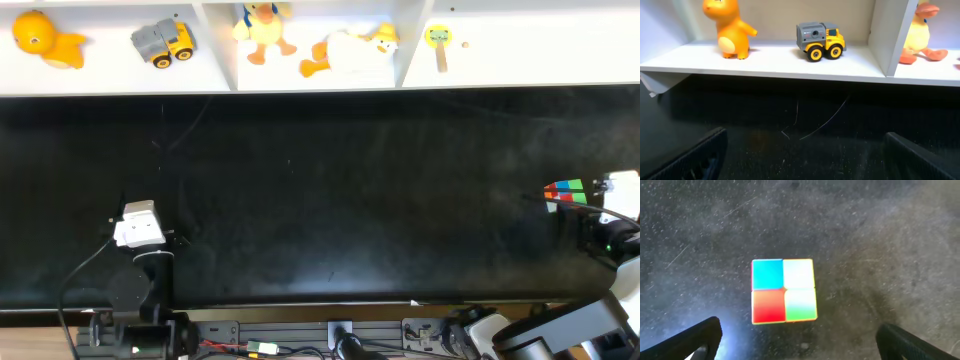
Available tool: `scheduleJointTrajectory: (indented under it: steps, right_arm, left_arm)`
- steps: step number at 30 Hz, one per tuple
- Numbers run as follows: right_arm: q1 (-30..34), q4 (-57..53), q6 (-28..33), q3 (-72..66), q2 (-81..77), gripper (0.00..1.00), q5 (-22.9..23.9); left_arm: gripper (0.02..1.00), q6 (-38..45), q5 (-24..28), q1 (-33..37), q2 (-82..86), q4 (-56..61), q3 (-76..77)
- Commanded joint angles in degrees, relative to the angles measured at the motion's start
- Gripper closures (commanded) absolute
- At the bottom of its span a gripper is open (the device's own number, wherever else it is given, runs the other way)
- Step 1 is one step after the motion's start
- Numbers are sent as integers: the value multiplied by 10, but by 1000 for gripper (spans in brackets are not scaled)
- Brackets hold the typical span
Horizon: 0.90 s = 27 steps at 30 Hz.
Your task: Store Toys
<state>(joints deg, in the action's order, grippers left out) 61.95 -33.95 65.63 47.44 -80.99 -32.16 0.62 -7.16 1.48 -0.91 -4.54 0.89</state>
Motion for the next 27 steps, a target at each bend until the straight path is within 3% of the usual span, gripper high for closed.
scheduleJointTrajectory:
  steps: [1, 13, 27]
  right_arm:
    - [-12, 4, 2, -4, -12, 3, -19]
    - [-40, 36, -38, -4, -49, 3, -3]
    - [-43, 33, -40, -5, -62, 23, 7]
  left_arm:
    - [20, 11, -4, -3, 7, 3, -4]
    - [20, 11, -4, -3, 7, 3, -4]
    - [20, 11, -4, -3, 7, 3, -4]
